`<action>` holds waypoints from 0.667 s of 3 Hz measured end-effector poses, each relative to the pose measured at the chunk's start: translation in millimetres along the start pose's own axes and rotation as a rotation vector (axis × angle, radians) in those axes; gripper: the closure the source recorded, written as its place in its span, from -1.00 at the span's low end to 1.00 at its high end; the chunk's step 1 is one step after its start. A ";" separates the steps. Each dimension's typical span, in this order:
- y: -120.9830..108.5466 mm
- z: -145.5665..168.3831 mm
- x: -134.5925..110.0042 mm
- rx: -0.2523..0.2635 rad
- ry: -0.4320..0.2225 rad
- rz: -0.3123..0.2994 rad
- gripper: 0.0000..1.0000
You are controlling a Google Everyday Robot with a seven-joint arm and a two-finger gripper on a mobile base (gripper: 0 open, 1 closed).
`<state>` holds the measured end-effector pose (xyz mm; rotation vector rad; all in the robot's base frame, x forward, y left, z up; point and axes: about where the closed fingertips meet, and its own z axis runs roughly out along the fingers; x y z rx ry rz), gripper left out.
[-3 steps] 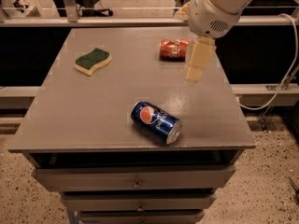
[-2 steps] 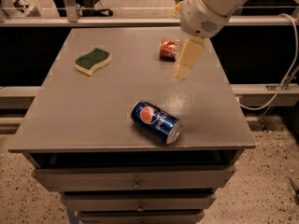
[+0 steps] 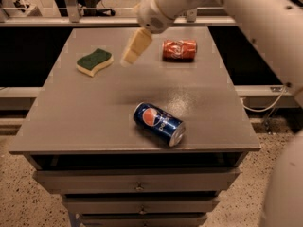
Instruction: Move sponge near pepsi can
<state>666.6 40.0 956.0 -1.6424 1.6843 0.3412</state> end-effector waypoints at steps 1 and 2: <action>-21.1 67.6 -18.8 -0.041 -0.049 0.104 -1.00; -25.4 116.9 -27.3 -0.066 -0.071 0.221 -1.00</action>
Offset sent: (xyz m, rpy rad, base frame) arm 0.0802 0.1400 -0.0967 0.2004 0.3220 -0.1821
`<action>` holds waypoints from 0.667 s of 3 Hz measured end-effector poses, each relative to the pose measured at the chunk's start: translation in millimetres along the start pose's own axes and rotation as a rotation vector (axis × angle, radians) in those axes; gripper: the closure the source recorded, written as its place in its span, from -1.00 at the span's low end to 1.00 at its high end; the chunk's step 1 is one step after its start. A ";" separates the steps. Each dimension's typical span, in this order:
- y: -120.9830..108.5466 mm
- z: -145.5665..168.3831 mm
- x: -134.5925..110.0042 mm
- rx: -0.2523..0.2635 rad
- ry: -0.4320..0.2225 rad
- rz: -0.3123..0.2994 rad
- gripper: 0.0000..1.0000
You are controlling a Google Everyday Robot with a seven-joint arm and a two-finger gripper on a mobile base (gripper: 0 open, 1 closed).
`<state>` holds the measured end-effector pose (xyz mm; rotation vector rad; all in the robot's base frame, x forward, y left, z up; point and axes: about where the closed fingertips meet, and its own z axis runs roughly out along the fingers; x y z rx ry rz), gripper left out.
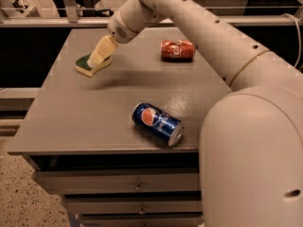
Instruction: Move sponge near pepsi can
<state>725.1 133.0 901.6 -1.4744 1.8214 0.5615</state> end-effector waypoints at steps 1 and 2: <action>1.9 36.5 3.4 -0.003 0.006 0.084 -1.00; -0.8 52.8 15.8 0.024 0.027 0.135 -1.00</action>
Offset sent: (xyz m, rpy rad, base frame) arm 0.0207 0.0251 -0.0669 -0.0052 0.1102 -0.1879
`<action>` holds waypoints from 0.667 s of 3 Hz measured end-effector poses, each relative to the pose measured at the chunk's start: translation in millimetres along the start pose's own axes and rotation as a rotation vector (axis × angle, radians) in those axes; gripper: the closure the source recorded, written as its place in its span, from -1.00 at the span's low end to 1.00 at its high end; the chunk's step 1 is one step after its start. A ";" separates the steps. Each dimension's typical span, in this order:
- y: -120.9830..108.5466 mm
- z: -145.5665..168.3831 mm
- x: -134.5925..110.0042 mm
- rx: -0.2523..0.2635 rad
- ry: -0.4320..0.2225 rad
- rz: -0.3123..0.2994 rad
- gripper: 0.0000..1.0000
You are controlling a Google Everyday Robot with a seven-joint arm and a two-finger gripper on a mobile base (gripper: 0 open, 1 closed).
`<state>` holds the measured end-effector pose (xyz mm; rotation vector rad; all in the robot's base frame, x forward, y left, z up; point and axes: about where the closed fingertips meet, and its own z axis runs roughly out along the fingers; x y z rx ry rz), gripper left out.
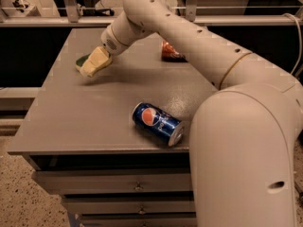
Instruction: Move sponge near pepsi can
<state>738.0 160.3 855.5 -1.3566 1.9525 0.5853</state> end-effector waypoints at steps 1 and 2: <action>-2.2 7.3 8.0 0.016 0.006 0.031 -1.00; -2.8 10.0 8.4 0.029 -0.004 0.041 -0.72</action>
Offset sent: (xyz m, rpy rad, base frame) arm 0.0062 -0.0020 -0.0075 0.0267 -0.0100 -0.0724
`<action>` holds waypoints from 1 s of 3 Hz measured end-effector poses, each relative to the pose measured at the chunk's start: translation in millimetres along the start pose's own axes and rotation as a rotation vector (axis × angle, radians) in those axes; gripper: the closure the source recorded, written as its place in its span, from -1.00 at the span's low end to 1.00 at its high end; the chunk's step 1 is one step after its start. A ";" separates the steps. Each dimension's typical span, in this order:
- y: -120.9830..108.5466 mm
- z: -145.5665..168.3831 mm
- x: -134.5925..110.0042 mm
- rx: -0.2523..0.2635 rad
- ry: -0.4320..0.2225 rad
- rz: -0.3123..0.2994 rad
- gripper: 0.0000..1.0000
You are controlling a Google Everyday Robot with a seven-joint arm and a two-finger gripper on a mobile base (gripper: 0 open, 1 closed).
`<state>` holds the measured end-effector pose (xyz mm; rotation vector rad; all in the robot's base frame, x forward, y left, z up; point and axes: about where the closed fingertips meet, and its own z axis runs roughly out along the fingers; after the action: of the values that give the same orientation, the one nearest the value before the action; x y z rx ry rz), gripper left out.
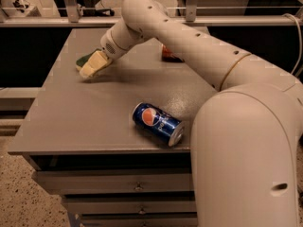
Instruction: Move sponge near pepsi can
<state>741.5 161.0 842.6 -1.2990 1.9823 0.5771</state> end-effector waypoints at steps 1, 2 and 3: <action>0.1 -0.5 -1.9 0.007 -0.016 0.007 -0.29; 0.0 -2.9 -1.3 0.016 -0.027 0.015 0.21; -5.4 -28.7 -0.9 0.052 -0.055 0.001 0.68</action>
Offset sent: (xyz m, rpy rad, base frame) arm 0.0000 -0.0088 0.0093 0.0386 -0.0211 -0.0439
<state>737.9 139.7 862.4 -1.2378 1.9413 0.5524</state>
